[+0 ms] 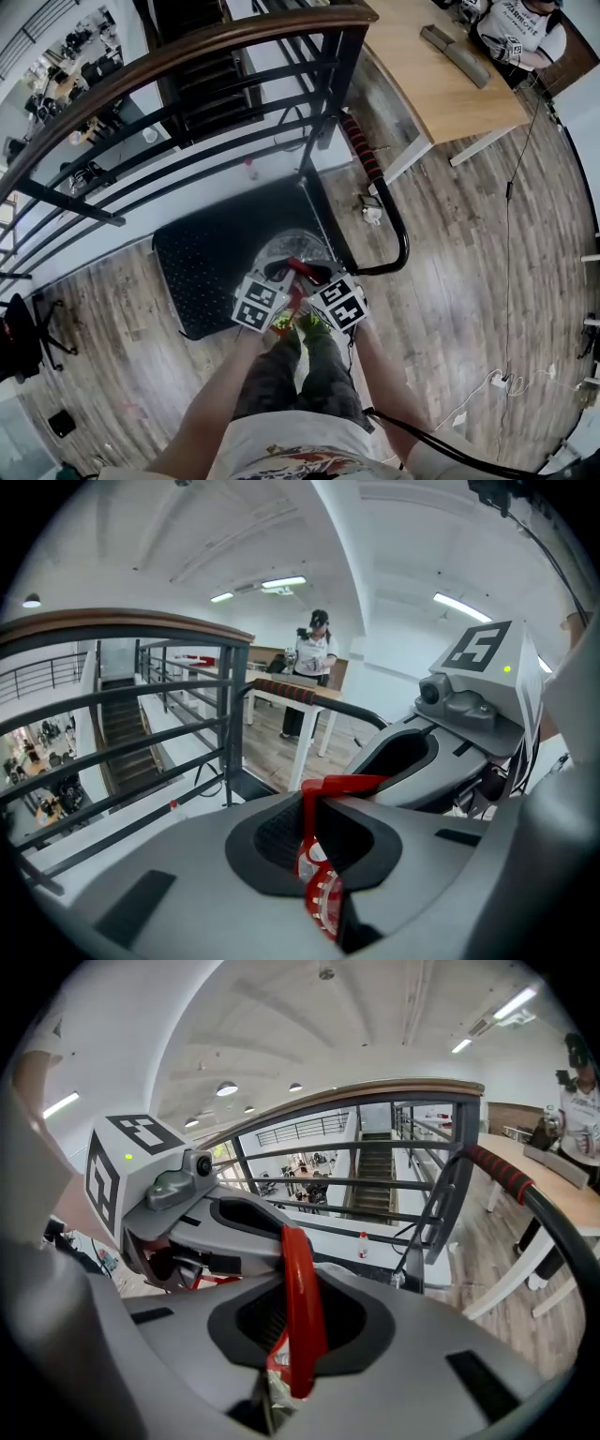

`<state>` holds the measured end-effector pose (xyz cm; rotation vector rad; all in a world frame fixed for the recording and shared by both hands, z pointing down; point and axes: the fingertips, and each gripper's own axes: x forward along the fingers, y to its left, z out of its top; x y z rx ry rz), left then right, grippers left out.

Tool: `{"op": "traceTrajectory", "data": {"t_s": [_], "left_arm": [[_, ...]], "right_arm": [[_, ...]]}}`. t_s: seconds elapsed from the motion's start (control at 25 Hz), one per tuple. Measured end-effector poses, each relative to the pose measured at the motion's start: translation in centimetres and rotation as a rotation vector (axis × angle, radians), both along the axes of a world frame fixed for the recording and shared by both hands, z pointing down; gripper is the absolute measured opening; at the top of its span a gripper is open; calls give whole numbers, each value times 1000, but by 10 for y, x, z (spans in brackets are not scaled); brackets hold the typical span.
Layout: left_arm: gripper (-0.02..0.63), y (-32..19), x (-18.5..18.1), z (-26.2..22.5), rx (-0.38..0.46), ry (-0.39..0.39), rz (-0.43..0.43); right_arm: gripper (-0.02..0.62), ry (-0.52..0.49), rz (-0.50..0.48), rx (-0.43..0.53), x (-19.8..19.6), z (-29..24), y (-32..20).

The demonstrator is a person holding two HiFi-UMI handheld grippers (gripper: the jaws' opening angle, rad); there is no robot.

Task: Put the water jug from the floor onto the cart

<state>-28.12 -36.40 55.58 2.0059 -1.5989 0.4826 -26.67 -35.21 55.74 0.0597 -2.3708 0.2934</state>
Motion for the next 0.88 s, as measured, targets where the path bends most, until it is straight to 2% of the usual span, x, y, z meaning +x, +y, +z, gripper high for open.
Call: {"op": "traceTrajectory", "data": {"t_s": [0.36,0.88], "left_arm": [[23,-29,-44,38,-27,-13,-63],[23,-62,-81,94,-65,-13,-126]], "right_arm": [[52,-15,-61,-26,-45,40,-30],[52,17,-105,-72,-79,99,-62]]}}
